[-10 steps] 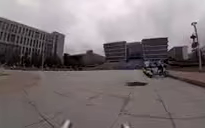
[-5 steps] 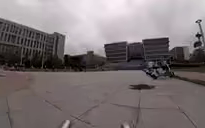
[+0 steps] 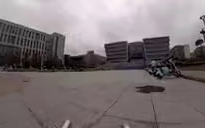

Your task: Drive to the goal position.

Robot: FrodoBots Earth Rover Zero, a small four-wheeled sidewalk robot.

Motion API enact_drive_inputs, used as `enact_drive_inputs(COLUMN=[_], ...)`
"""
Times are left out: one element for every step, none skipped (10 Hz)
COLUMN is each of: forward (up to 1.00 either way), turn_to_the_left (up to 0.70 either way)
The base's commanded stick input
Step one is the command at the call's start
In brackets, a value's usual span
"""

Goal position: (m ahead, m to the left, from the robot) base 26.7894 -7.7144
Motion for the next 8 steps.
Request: enact_drive_inputs(forward=[1.00, 1.00, 1.00, 1.00, 1.00, 1.00, 1.00, 1.00], turn_to_the_left=[-0.06, -0.25, -0.37, -0.24, 0.00, 0.00, -0.10, -0.35])
